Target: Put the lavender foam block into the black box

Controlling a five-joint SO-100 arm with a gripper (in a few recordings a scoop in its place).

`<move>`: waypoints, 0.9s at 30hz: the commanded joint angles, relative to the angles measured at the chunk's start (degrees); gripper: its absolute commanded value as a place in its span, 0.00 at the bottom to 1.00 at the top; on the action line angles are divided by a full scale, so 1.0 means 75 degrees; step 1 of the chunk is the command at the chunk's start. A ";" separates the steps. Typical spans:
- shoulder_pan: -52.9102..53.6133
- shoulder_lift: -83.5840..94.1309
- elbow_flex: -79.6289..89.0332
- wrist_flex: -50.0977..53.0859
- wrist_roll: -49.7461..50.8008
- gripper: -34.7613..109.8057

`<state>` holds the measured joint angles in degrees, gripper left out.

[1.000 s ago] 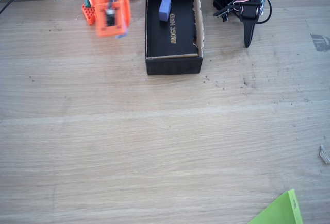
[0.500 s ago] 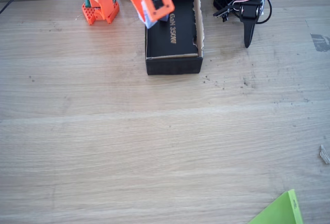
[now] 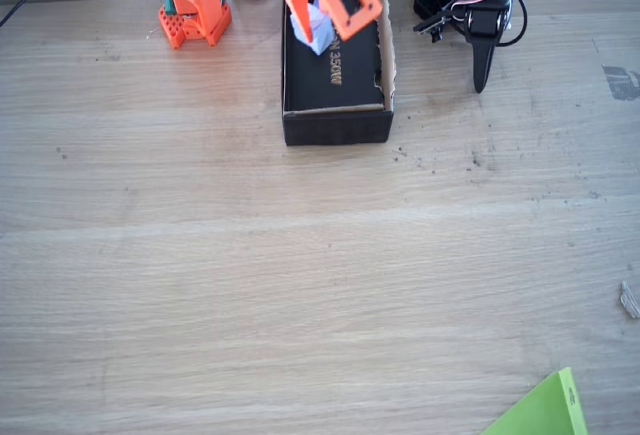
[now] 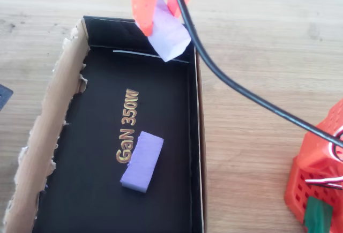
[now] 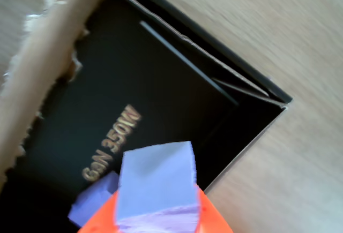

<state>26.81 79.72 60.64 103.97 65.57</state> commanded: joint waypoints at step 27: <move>0.2156 0.3598 0.2953 0.0012 0.0223 0.24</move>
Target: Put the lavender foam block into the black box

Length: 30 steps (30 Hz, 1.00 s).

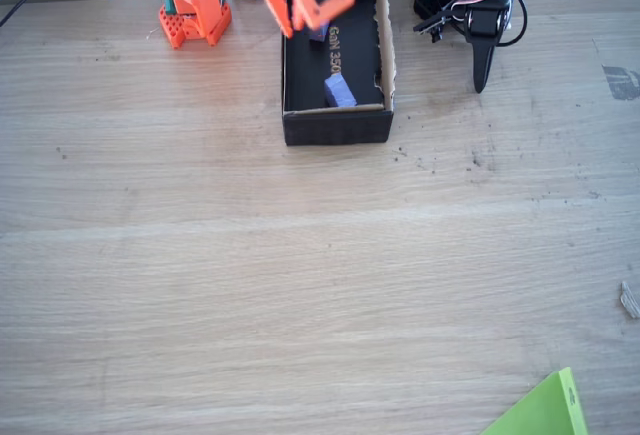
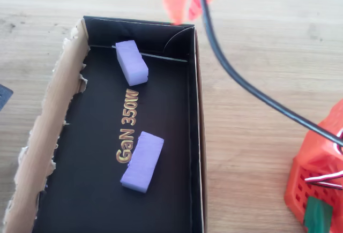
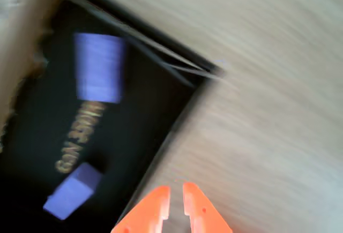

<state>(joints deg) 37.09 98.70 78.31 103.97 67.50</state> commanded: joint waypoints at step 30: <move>0.6844 0.6680 0.7453 -0.3938 -0.5719 0.24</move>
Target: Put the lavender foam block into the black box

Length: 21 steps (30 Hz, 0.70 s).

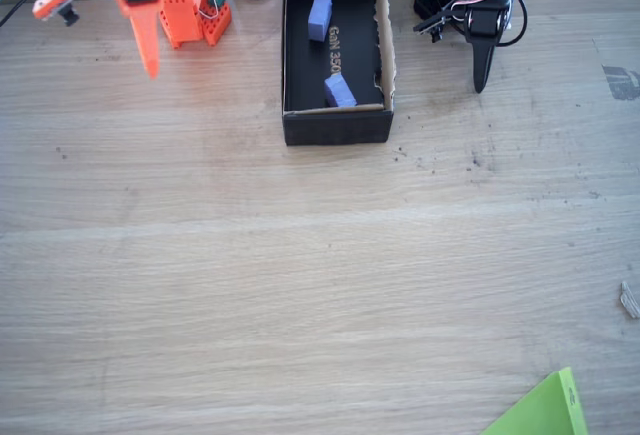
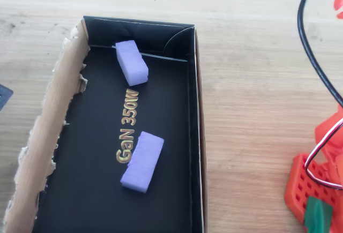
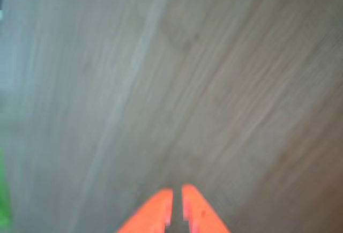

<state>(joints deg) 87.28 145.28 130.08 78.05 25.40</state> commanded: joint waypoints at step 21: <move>0.0070 0.3832 0.4219 -0.2039 0.0000 0.24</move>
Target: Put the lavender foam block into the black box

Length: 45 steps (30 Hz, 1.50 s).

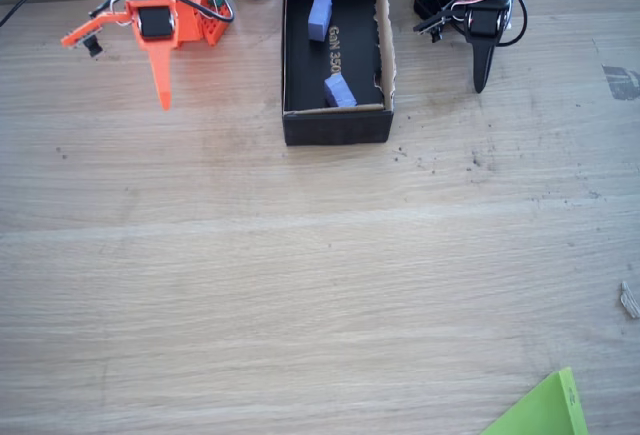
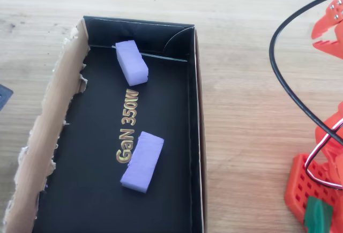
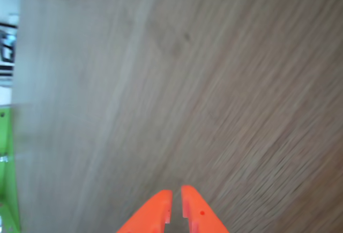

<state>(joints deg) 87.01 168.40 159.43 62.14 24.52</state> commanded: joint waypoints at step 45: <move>0.0668 0.0563 0.0539 0.1383 -0.0949 0.24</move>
<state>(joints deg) 90.44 171.30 163.21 72.16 17.31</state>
